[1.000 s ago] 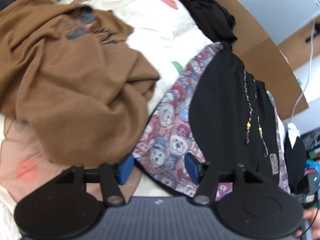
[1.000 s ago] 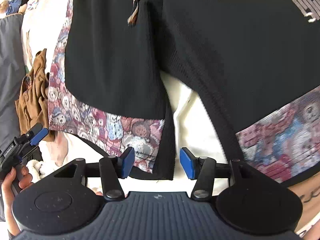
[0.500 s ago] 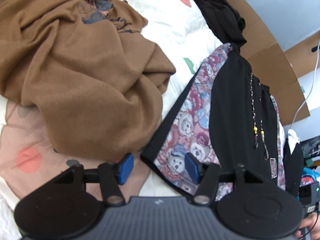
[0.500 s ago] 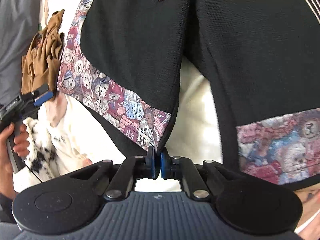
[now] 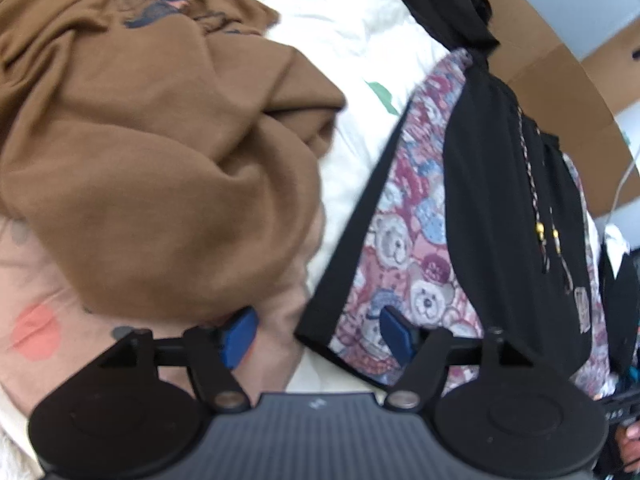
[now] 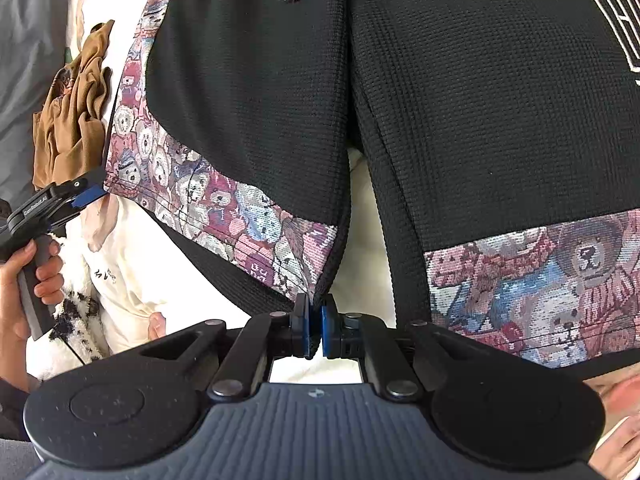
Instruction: Fold clothes
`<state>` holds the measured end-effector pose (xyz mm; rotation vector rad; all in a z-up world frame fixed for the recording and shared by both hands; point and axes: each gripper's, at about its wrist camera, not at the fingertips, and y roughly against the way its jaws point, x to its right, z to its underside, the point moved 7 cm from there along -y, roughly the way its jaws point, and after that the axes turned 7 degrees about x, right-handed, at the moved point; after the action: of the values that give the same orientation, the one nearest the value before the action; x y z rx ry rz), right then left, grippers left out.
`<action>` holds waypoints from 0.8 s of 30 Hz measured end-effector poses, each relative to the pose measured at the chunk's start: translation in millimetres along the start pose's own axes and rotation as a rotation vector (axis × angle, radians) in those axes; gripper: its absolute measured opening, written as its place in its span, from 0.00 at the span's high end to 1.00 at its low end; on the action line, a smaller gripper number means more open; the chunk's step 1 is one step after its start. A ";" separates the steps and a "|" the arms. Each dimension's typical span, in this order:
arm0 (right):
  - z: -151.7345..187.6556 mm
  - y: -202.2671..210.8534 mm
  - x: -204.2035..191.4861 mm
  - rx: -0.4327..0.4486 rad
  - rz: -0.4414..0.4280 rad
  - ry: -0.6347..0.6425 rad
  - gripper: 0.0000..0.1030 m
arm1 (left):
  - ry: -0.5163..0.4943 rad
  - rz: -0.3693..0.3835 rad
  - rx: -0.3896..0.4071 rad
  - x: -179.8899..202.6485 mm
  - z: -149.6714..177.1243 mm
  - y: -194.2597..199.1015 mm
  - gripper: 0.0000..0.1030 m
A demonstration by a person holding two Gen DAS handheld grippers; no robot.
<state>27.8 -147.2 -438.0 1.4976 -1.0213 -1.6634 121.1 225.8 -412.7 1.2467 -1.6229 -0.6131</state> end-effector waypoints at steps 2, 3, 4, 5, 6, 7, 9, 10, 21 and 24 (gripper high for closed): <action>-0.1 0.7 -0.1 0.000 -0.010 -0.001 0.94 | -0.074 0.014 -0.001 8.2 2.1 -1.7 0.61; -0.5 0.1 -1.0 0.001 -0.017 -0.002 0.94 | -0.090 0.009 -0.008 7.7 2.4 -2.0 0.95; -0.3 0.7 0.0 -0.001 -0.019 0.000 0.94 | -0.089 0.009 -0.011 6.4 2.4 -1.4 0.93; -0.2 -0.6 -1.4 -0.004 -0.024 0.004 0.94 | -0.071 0.022 -0.003 2.8 0.6 2.2 0.94; 0.1 0.4 -0.3 -0.006 -0.027 0.005 0.94 | -0.055 0.032 0.008 -1.2 -2.3 6.7 0.94; 0.5 -0.4 -1.4 -0.010 -0.033 0.008 0.94 | -0.041 0.039 0.017 -5.0 -5.3 11.2 0.94; 0.9 -1.1 -4.5 -0.016 -0.051 0.017 0.94 | -0.011 0.048 0.035 -13.9 -12.4 21.7 0.95; 1.2 -3.0 -9.9 -0.020 -0.067 0.029 0.94 | 0.004 0.052 0.044 -18.4 -16.0 27.0 0.95; -1.3 -16.2 -33.6 -0.051 -0.138 0.029 0.80 | 0.007 -0.047 0.077 -29.3 -28.0 38.7 0.88; -10.3 -3.8 -25.8 -0.024 -0.116 0.027 0.61 | 0.013 -0.088 0.115 -29.5 -33.0 51.6 0.80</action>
<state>41.2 -124.0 -429.6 1.5855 -0.9118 -1.7246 128.5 276.3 -367.8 1.4095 -1.6184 -0.5713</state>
